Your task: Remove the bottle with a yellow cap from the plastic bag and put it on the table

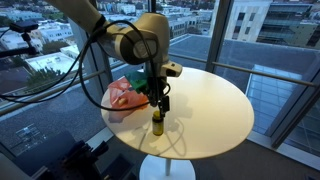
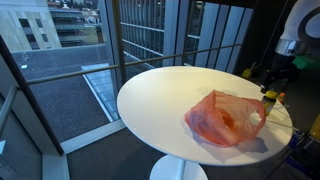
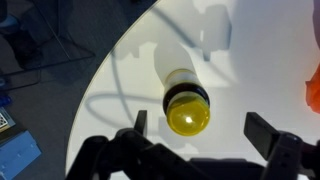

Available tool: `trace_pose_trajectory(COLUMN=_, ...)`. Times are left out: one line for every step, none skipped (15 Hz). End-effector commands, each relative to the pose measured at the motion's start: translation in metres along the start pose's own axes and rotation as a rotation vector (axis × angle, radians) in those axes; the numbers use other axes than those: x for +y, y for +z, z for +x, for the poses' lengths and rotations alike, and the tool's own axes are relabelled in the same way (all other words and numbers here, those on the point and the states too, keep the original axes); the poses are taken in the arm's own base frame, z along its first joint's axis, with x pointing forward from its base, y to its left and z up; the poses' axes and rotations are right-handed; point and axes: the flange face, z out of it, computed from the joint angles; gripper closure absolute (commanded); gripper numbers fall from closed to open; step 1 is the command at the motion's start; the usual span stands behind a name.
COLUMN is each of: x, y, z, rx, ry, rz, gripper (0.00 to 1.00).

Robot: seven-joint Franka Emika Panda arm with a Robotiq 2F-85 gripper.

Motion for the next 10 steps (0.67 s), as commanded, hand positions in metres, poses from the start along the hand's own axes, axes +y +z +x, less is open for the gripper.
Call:
trace_pose_trajectory(x=-0.006, y=-0.018, z=-0.012, rx=0.003, ry=-0.05, rz=0.02, gripper=0.0)
trace_pose_trajectory(x=-0.008, y=-0.022, z=-0.014, rx=0.001, ry=-0.071, rz=0.026, gripper=0.0)
trace_pose_trajectory(x=-0.012, y=-0.026, z=-0.018, rx=-0.009, ry=-0.103, rz=0.033, gripper=0.0)
trace_pose_trajectory(x=-0.015, y=-0.029, z=-0.022, rx=-0.025, ry=-0.137, rz=0.036, gripper=0.0)
trace_pose_trajectory(x=-0.018, y=-0.033, z=-0.026, rx=-0.036, ry=-0.167, rz=0.04, gripper=0.0)
trace_pose_trajectory(x=-0.021, y=-0.038, z=-0.031, rx=-0.051, ry=-0.202, rz=0.051, gripper=0.0)
trace_pose_trajectory(x=-0.023, y=-0.042, z=-0.035, rx=-0.062, ry=-0.227, rz=0.055, gripper=0.0)
trace_pose_trajectory(x=-0.025, y=-0.047, z=-0.04, rx=-0.071, ry=-0.254, rz=0.06, gripper=0.0)
trace_pose_trajectory(x=-0.027, y=-0.054, z=-0.044, rx=-0.076, ry=-0.27, rz=0.061, gripper=0.0)
trace_pose_trajectory(x=-0.028, y=-0.059, z=-0.048, rx=-0.083, ry=-0.284, rz=0.06, gripper=0.0)
